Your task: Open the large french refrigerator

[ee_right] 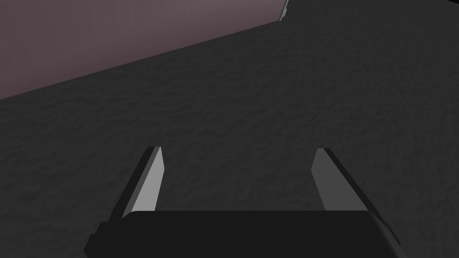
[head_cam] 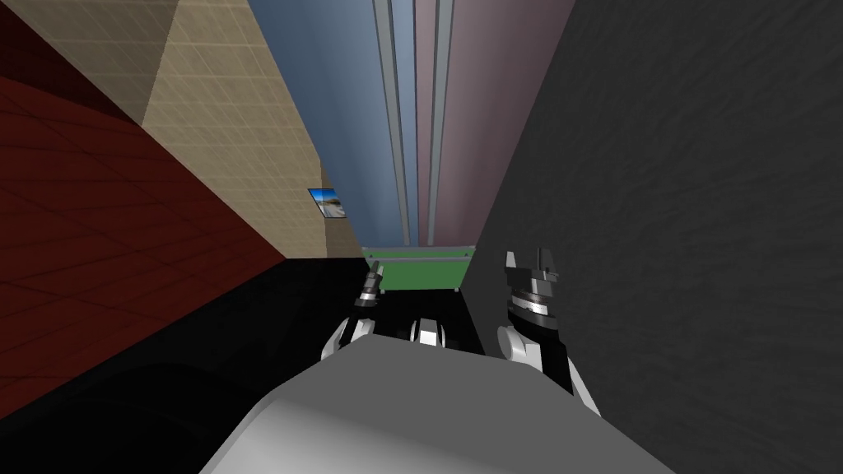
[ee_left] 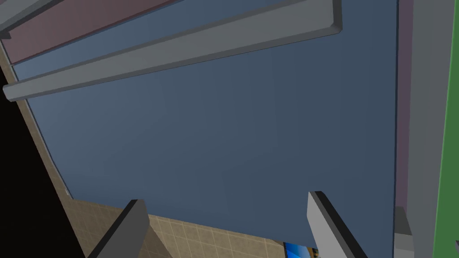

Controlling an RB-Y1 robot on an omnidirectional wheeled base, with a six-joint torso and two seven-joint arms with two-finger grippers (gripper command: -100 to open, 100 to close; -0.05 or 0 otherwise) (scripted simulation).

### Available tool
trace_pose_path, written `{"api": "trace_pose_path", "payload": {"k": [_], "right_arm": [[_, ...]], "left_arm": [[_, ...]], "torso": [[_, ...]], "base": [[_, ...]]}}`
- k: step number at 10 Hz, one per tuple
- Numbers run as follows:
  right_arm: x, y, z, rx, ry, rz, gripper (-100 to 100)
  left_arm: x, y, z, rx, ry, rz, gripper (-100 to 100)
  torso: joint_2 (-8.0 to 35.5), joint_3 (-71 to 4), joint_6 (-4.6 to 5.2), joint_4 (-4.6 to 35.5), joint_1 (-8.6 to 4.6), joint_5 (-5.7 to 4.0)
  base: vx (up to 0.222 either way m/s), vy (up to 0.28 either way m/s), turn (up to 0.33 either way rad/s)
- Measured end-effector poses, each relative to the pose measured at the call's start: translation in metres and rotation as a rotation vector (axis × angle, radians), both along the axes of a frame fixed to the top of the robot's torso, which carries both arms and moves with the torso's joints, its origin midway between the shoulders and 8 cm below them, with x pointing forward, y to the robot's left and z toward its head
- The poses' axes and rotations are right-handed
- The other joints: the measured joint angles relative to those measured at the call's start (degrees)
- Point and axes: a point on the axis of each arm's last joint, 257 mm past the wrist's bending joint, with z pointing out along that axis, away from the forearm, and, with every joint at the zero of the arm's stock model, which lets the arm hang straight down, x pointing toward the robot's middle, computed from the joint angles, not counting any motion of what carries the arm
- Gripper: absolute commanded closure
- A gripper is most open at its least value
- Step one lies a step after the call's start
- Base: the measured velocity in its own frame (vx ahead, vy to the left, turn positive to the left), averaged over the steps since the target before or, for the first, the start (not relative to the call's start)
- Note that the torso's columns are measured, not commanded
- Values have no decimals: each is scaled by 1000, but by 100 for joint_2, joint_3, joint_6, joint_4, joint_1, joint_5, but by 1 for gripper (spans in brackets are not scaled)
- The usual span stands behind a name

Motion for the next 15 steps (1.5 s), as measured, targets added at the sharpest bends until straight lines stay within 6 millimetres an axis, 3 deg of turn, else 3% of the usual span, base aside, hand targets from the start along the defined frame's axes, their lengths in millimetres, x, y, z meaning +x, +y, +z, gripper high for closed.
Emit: {"api": "trace_pose_path", "payload": {"k": [15], "right_arm": [[0,0,0,0,0,0,0]], "left_arm": [[-13,27,-107,6,125,47,-100]], "torso": [[4,2,0,0,-3,0]], "base": [[82,39,-4]]}}
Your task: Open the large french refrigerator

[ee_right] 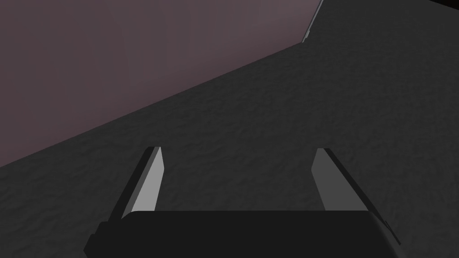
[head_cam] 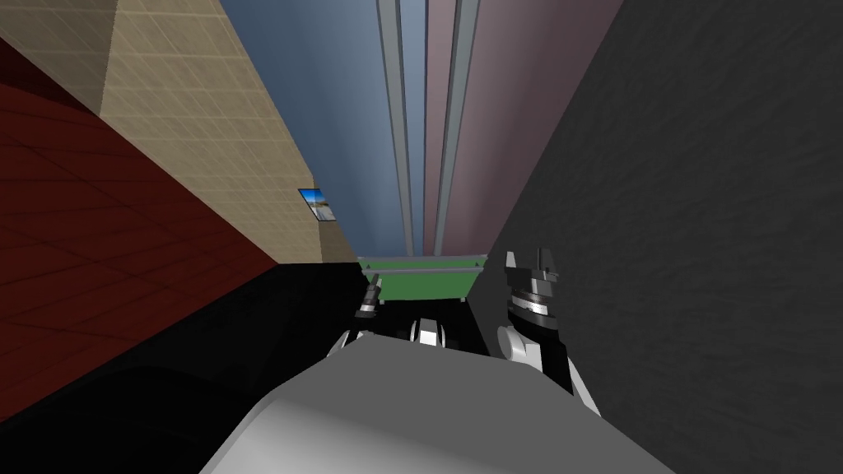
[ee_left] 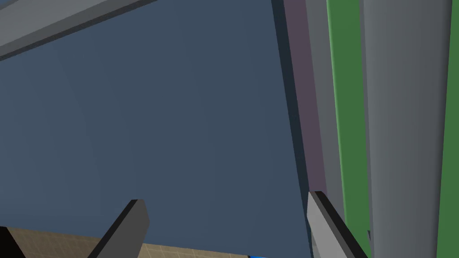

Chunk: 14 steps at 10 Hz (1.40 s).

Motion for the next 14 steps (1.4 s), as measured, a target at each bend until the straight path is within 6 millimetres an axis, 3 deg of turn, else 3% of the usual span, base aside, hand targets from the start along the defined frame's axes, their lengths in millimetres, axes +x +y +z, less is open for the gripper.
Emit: {"api": "trace_pose_path", "payload": {"k": [14], "right_arm": [[0,0,0,0,0,0,0]], "left_arm": [[-34,6,-83,-26,126,39,-100]], "torso": [[8,6,1,3,-2,-1]], "base": [[63,31,-3]]}}
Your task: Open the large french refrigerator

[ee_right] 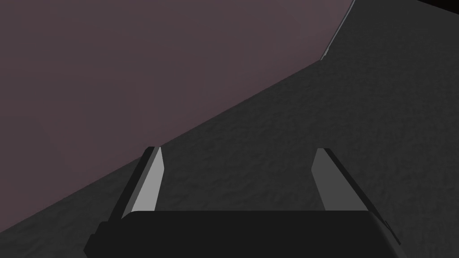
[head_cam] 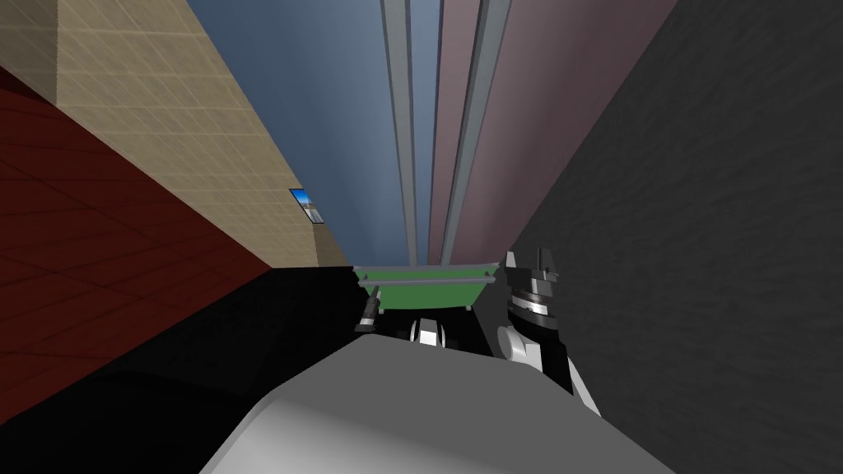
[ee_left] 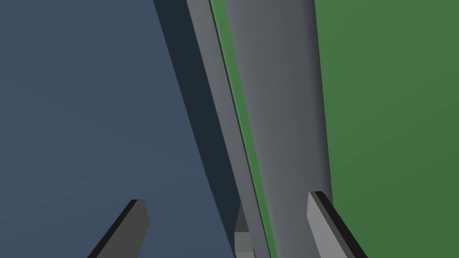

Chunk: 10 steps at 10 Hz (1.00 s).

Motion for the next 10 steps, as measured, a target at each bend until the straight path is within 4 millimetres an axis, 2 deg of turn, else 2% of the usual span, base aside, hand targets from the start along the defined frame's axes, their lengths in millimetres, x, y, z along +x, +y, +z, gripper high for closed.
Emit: {"api": "trace_pose_path", "payload": {"k": [6,10], "right_arm": [[0,0,0,0,0,0,0],[0,0,0,0,0,0,0]], "left_arm": [[-21,-11,-34,-36,54,17,-100],[-31,-46,-56,-116,83,29,-100]], "torso": [[-10,-7,0,-3,3,1],[1,0,0,0,-1,-1]], "base": [[78,37,-3],[58,30,-3]]}}
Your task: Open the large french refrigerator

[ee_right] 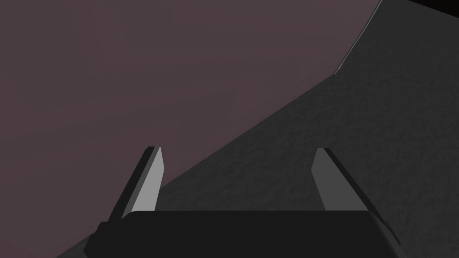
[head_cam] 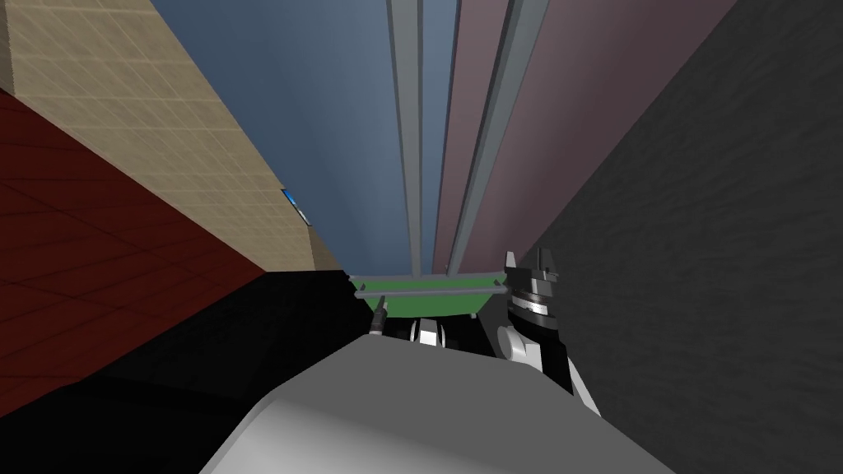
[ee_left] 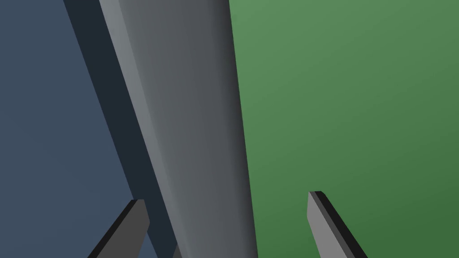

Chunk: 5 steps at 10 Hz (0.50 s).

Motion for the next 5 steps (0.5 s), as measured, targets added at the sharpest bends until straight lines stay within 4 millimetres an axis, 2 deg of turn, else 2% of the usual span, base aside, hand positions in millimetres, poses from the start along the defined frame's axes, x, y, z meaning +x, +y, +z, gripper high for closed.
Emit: {"api": "trace_pose_path", "payload": {"k": [3,4,5], "right_arm": [[0,0,0,0,0,0,0],[0,0,0,0,0,0,0],[0,0,0,0,0,0,0]], "left_arm": [[-4,-22,-3,-48,4,8,-100],[-4,-23,-3,-50,5,8,-100],[5,-26,-2,-50,3,-6,-100]], "torso": [[-3,-2,0,-1,1,0],[-6,-4,0,-2,3,0],[-11,-6,-2,-3,6,1]], "base": [[9,5,0],[2,1,145],[5,0,157]]}}
